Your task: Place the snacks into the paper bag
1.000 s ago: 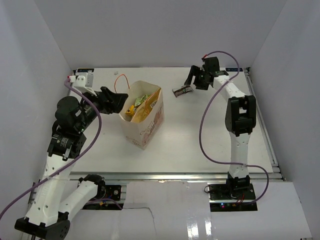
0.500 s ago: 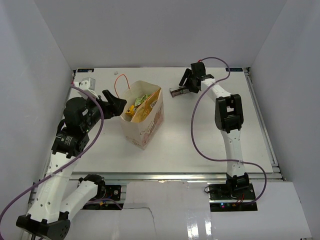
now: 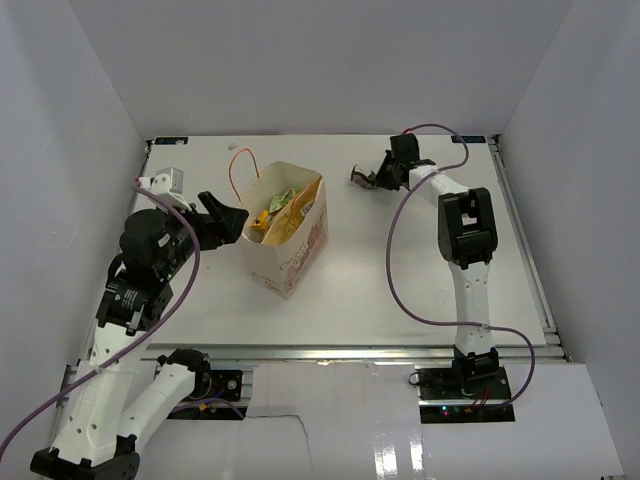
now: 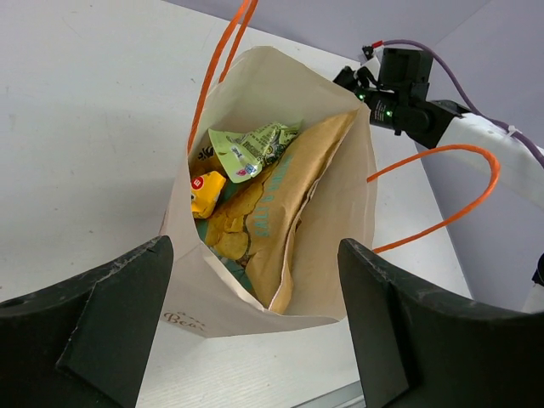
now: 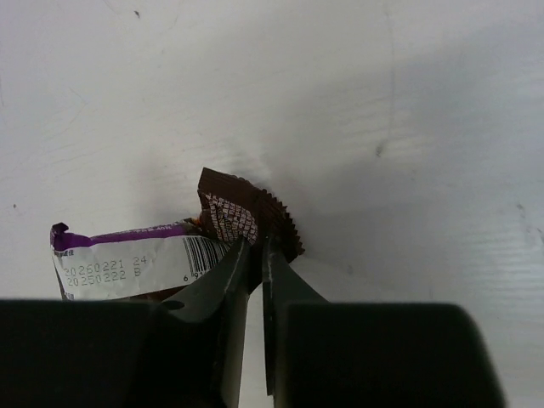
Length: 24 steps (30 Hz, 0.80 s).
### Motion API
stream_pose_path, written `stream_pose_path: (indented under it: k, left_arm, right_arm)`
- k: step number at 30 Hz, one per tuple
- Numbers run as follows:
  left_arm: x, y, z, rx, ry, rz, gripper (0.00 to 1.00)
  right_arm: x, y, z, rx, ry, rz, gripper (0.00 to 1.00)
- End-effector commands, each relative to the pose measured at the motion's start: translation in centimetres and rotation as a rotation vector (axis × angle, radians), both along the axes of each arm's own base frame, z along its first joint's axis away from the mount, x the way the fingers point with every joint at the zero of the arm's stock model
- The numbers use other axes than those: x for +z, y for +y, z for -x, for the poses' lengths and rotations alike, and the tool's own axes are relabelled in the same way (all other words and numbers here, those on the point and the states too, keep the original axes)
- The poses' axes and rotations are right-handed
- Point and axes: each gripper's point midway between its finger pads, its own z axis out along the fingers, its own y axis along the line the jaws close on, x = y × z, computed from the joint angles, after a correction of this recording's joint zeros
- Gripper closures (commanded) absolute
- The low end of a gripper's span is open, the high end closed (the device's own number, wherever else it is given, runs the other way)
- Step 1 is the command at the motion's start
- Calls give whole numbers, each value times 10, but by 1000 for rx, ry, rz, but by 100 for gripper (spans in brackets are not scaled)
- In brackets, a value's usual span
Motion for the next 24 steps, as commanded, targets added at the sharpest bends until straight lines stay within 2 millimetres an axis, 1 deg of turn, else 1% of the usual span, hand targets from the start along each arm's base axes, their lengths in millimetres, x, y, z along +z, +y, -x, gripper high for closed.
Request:
stream_pose_path:
  k: [1, 2, 3, 4, 5, 6, 7, 8, 9, 10, 12, 13, 14, 15, 16, 17, 19, 20, 21, 22, 23, 24]
  left_arm:
    - [-1, 3, 7, 10, -5, 7, 11]
    - [-4, 2, 7, 6, 0, 8, 11]
    - [-5, 2, 8, 2, 1, 9, 11]
    - [-4, 2, 10, -3, -9, 14, 11]
    - [-5, 0, 11, -12, -13, 17, 11]
    - [-6, 0, 12, -16, -17, 20, 11]
    - [-8, -1, 12, -21, -17, 22, 11]
    - [-3, -2, 14, -27, -41, 30, 11]
    - [-8, -2, 14, -30, -36, 29, 11]
    - [-7, -3, 15, -35, -50, 31, 11]
    - [-9, -4, 17, -47, -56, 33, 11]
    - [-10, -5, 17, -52, -58, 33, 11]
    - [-9, -5, 18, -58, -67, 31, 11]
    - [-9, -6, 19, -64, -69, 31, 11]
    - [-11, -6, 19, -66, -68, 30, 11]
    - [-11, -7, 20, -69, -73, 30, 11]
    - [-9, -6, 22, -70, -86, 25, 11]
    - [-9, -5, 23, -69, -90, 23, 11]
    - [-7, -4, 25, -69, -102, 20, 11]
    - [-5, -3, 26, -66, -111, 18, 11]
    - [-5, -2, 27, -65, -114, 17, 11]
    - [-4, -2, 29, -63, -118, 16, 11]
  right_arm:
    - [0, -27, 17, 35, 25, 55, 91]
    - [16, -33, 15, 41, -15, 61, 92]
    - [24, -38, 15, 90, -36, 47, 92]
    - [40, -43, 18, 118, -70, 45, 92]
    - [56, -47, 16, 199, -133, 28, 92]
    - [71, -48, 17, 226, -164, -11, 92]
    - [99, -49, 19, 317, -245, 2, 92]
    - [117, -48, 21, 389, -306, -9, 92]
    - [137, -47, 30, 482, -356, -54, 92]
    - [171, -47, 37, 546, -446, -25, 92]
    - [207, -41, 53, 639, -531, -10, 92]
    - [242, -36, 65, 671, -611, 18, 92]
    - [264, -23, 74, 732, -681, 60, 92]
    - [281, -14, 84, 766, -715, 82, 92]
    - [311, -6, 98, 795, -793, 129, 92]
    - [335, 17, 110, 841, -874, 187, 92]
    - [376, 38, 131, 864, -993, 250, 92]
    - [390, 64, 145, 888, -1041, 268, 92]
    - [415, 75, 154, 898, -1121, 311, 92]
    - [426, 88, 161, 905, -1157, 327, 92]
    - [435, 112, 175, 923, -1190, 330, 92]
    - [453, 123, 183, 929, -1250, 356, 92]
